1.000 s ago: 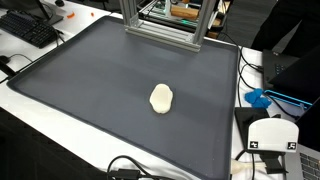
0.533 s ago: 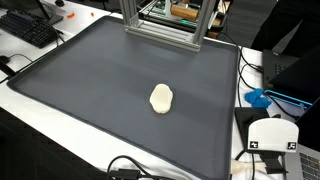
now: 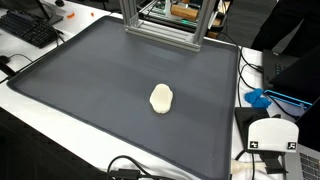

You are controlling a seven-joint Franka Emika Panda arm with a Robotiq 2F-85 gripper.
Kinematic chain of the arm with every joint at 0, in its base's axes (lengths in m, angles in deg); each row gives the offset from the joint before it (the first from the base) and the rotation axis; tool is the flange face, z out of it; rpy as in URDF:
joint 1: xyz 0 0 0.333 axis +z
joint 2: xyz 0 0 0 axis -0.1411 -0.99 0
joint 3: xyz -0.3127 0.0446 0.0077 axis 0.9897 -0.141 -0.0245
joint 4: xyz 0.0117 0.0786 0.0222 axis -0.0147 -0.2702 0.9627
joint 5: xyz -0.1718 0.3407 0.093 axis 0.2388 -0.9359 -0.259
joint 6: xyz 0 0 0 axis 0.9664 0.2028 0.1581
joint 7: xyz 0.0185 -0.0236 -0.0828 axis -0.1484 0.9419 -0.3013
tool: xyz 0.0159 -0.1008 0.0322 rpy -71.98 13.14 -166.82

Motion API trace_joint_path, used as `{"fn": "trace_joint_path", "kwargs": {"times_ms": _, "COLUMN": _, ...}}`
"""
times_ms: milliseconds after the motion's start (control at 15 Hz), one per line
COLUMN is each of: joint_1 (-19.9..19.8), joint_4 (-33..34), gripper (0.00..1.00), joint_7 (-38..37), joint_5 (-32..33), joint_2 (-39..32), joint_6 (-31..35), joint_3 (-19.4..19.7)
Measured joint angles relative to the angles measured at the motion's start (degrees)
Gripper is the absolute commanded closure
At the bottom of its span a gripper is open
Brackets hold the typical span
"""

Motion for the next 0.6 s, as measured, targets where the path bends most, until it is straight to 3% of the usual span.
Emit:
{"fn": "trace_joint_path", "kwargs": {"times_ms": 333, "joint_1": 0.0, "joint_4": -0.3, "gripper": 0.0, "joint_7": 0.0, "joint_5": 0.1, "joint_2": -5.0, "joint_6": 12.1, "joint_3": -0.6}}
{"fn": "trace_joint_path", "kwargs": {"times_ms": 600, "joint_1": 0.0, "joint_4": -0.2, "gripper": 0.0, "joint_7": 0.1, "joint_5": 0.1, "joint_2": -6.2, "joint_6": 13.2, "joint_3": -0.7}}
